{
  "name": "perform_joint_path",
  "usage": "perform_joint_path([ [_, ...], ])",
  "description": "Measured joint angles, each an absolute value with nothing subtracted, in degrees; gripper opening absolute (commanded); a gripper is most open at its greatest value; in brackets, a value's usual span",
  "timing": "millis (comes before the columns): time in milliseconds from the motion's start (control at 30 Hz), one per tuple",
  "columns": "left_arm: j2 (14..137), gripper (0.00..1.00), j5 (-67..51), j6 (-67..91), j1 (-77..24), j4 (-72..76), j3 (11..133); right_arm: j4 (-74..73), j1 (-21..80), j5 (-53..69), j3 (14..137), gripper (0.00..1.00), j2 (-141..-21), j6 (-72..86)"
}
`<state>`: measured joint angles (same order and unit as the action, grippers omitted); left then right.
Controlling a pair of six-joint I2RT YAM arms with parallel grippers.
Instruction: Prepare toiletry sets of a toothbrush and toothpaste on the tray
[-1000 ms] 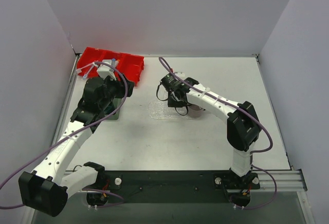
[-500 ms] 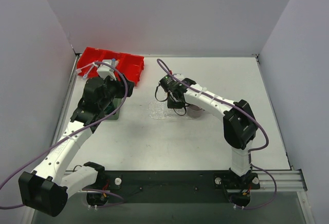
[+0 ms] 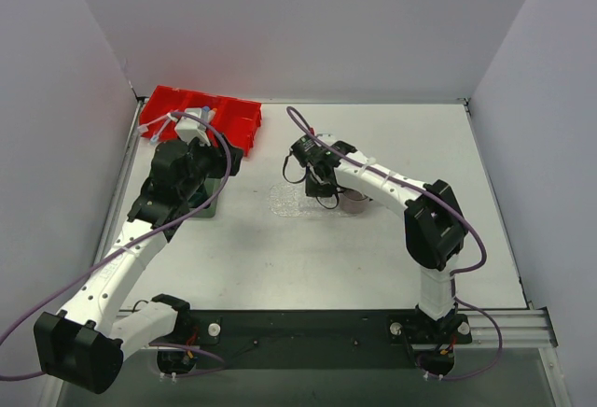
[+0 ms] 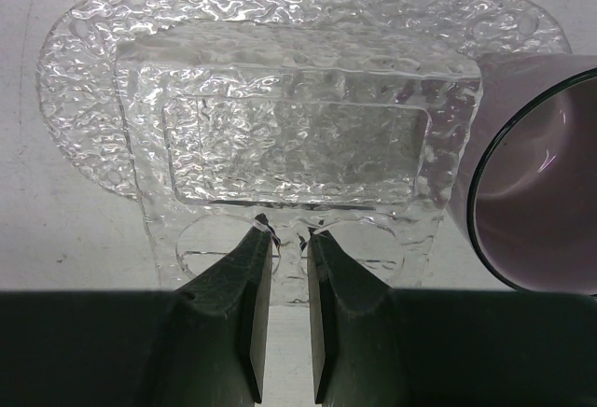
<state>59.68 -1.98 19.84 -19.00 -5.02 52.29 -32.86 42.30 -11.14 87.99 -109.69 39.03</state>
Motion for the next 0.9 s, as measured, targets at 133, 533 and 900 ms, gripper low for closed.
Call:
perform_joint_path([
  [133,59.7,0.69,-2.0,19.9,-19.0,-5.0,52.3,-33.1,42.3,-11.1,88.0,0.00,-109.7,39.0],
  [533,59.7,0.69,-2.0,19.9,-19.0,-5.0,52.3,-33.9,41.6,-10.9,88.0,0.00,-110.5,39.0],
  [900,59.7,0.69,-2.1,19.9,-19.0,-5.0,52.3,-34.2,41.2,-9.3,88.0,0.00,-110.5,39.0],
])
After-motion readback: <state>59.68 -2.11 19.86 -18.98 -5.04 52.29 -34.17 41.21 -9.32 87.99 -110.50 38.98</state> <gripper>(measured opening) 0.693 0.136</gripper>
